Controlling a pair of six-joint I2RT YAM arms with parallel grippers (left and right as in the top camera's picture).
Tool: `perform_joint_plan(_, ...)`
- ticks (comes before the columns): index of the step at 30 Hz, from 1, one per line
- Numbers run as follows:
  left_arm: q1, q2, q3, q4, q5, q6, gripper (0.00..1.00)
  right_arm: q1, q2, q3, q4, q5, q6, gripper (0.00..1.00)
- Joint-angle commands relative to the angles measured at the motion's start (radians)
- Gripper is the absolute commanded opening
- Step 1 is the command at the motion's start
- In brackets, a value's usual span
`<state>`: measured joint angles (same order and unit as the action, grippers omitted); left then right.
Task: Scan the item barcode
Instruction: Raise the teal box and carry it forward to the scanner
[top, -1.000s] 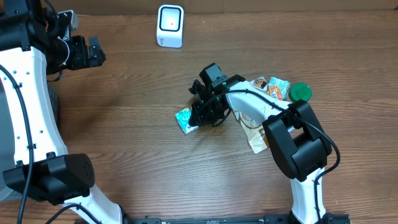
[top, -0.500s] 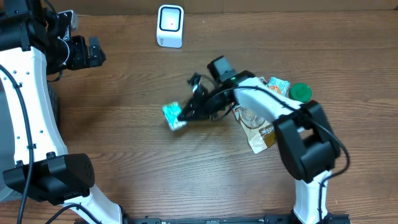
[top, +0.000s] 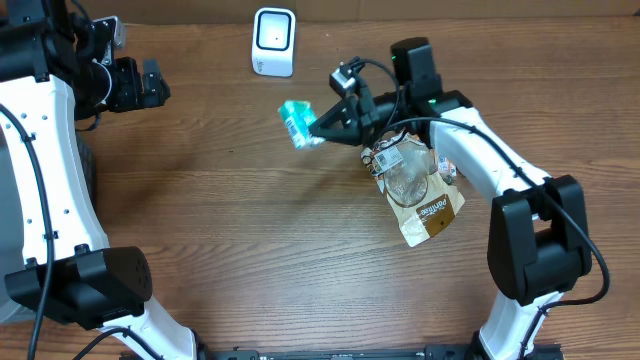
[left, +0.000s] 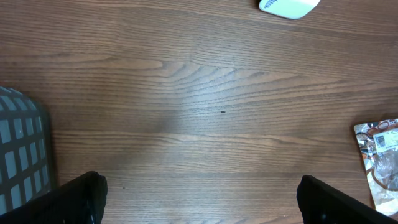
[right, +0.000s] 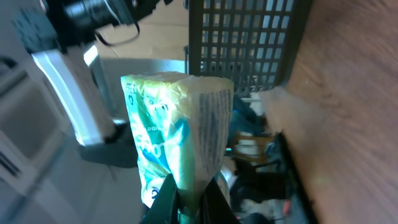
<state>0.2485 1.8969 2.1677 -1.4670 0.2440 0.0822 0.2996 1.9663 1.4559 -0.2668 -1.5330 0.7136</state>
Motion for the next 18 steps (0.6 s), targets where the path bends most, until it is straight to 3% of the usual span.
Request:
perform_joint_plan(1, -0.007, -0.004, 0.005, 0.002, 0.008, 0.015, 1.0, -0.021, -0.074, 0.012, 0.038, -0.037, 0.217, 0.04)
perform_joint_plan(7, -0.007, -0.004, 0.005, 0.002, 0.008, 0.015, 0.99, -0.019, -0.11, 0.012, 0.052, -0.037, 0.214, 0.04)
perform_joint_plan(13, -0.007, -0.004, 0.005, 0.002, 0.008, 0.015, 1.0, 0.029, -0.11, 0.011, 0.028, 0.079, 0.011, 0.04)
perform_joint_plan(18, -0.007, -0.004, 0.005, 0.002, 0.008, 0.015, 1.0, 0.118, -0.11, 0.011, -0.121, 0.354, -0.139, 0.04)
